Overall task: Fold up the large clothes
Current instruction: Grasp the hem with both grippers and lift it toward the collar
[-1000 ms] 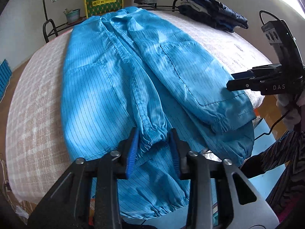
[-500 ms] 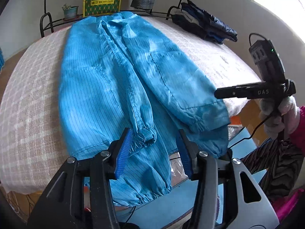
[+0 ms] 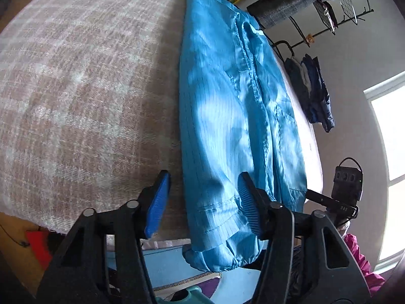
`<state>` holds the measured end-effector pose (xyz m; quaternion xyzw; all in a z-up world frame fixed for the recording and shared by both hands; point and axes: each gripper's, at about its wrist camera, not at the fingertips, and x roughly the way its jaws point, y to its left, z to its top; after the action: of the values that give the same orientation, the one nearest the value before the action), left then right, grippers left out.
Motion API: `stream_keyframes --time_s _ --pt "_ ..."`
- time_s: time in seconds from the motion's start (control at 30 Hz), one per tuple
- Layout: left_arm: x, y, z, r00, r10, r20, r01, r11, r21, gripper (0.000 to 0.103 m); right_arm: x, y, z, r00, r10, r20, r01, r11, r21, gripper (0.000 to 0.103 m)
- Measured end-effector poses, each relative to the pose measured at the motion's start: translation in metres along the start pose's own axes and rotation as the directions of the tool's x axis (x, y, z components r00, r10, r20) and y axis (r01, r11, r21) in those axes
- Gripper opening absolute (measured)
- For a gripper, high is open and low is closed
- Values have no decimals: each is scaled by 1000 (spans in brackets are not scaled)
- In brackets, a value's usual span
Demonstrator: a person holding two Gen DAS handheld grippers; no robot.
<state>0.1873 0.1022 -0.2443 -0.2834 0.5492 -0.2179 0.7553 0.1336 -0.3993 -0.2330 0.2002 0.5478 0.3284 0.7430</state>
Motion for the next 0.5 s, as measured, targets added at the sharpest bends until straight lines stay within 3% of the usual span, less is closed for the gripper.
stream_keyframes --time_s 0.03,0.13,0.17,0.2,0.27,0.4,0.5 --pt "7 1 -1 999 -18 -34 18 1000 -19 38 4 0 2 1000 7 -10 -7 1000 0 37" --pt "10 -2 -3 999 -34 -25 34 999 -26 30 16 -2 7 998 56 -19 -56 998 23 36" --pt "12 -3 -2 998 -41 -39 40 999 -28 10 19 -2 9 998 67 -18 -67 997 34 31" --pt "15 -3 -2 998 -46 -46 44 998 -42 5 21 -3 10 998 65 -14 -65 997 39 17" --pt "16 -5 -1 998 -44 -41 42 998 -47 3 24 -6 14 999 37 -18 -37 999 34 5" --pt "7 -24 -8 999 -33 -19 34 999 21 2 21 8 8 1000 -1 -23 1 1000 -19 2" --pt "-1 -37 -20 999 -38 -12 39 997 73 2 9 13 0 998 53 -17 -53 999 -11 1"
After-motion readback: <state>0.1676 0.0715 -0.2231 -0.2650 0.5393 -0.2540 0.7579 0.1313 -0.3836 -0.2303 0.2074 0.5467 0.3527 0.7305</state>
